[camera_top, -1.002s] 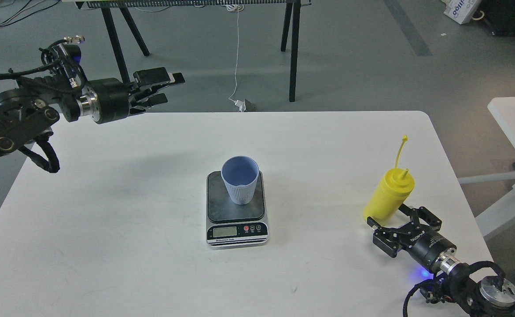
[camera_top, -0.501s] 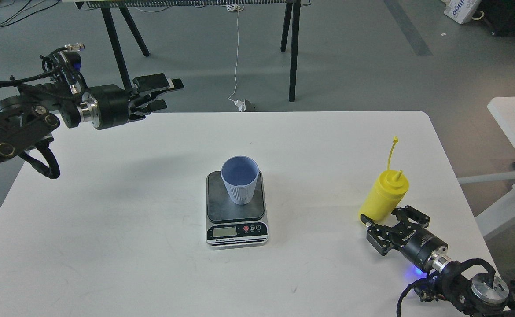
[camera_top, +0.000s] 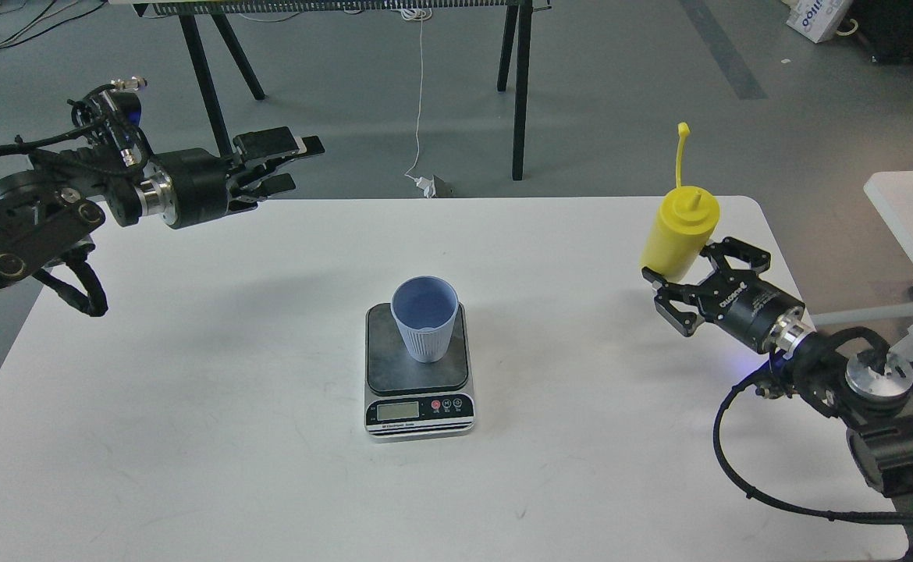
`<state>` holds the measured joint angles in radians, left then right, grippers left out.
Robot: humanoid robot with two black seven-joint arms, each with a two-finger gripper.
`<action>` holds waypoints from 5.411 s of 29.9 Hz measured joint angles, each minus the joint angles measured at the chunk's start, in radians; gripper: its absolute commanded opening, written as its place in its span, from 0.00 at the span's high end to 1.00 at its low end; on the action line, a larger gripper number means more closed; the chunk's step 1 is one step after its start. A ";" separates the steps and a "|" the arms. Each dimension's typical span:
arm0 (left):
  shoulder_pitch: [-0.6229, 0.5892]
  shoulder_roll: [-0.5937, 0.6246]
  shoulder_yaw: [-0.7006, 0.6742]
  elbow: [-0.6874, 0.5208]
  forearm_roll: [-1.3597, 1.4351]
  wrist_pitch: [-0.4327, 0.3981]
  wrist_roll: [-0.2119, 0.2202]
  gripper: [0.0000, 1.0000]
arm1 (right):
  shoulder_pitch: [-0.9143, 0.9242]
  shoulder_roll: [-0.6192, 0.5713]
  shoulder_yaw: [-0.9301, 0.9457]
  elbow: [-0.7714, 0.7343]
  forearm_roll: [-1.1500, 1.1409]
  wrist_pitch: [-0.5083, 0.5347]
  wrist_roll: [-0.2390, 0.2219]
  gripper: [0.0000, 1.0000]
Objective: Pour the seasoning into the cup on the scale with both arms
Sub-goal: 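Lift the yellow bottle with the right gripper over the cup, then tilt the bottle nozzle down into the blue cup, then raise the bottle and lower it back onto the table, then open the right gripper and release the yellow bottle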
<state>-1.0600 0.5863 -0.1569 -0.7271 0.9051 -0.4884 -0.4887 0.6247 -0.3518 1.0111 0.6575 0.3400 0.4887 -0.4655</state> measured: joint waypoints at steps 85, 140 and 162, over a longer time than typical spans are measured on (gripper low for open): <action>0.112 0.027 -0.050 0.261 -0.255 0.000 0.000 0.01 | 0.517 0.352 -0.531 0.093 -1.303 -0.477 0.263 0.93; 0.107 0.009 -0.042 0.245 -0.250 -0.001 0.000 0.01 | -0.391 0.179 0.134 -0.025 0.207 0.000 0.076 0.78; 0.112 0.008 -0.042 0.245 -0.250 0.000 0.000 0.01 | -0.415 0.153 0.052 0.041 0.208 0.000 0.071 0.10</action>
<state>-0.9483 0.5942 -0.1994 -0.4817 0.6551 -0.4888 -0.4887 0.2093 -0.1993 1.0631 0.6981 0.5479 0.4888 -0.3941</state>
